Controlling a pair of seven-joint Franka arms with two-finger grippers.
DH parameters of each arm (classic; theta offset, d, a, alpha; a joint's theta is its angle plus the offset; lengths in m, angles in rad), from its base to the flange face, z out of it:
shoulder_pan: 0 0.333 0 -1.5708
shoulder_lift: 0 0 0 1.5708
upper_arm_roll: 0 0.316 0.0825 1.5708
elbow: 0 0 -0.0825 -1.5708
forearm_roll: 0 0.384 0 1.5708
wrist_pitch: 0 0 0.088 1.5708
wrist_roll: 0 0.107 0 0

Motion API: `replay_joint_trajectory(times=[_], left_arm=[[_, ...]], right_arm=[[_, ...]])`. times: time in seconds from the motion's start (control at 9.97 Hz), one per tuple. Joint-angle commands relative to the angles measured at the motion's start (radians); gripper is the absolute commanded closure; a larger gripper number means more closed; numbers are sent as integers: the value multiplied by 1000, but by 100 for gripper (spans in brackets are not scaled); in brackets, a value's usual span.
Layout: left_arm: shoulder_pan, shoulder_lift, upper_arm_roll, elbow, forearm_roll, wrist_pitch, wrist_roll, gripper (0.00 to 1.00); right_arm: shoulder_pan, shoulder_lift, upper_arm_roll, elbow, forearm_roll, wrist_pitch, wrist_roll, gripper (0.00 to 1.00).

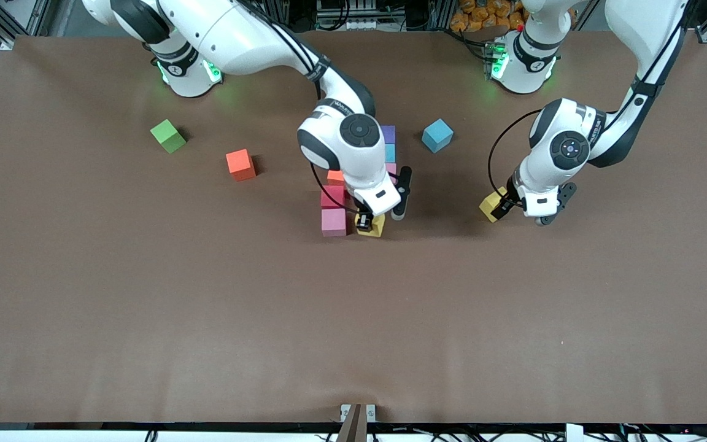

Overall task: Form number 2 with 11 blocks
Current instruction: 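Place the yellow cube beside the pink cube while the left gripper grasps yellow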

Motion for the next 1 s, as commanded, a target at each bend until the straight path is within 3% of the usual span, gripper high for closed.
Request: replay_joint_trajectory(times=[0.0,0.3,0.9], left_arm=[[9,-8,-13,-24,-25,56,-6,0],[8,35,-11,-24,-11,70,-2,0],[12,73,-7,-17,26,73,15,0]], right_arm=[[-12,-9,13,-51,-31,26,-38,71],[-21,-12,13,-141,-36,127,-38,71],[-19,-17,13,-146,-36,123,-40,71]])
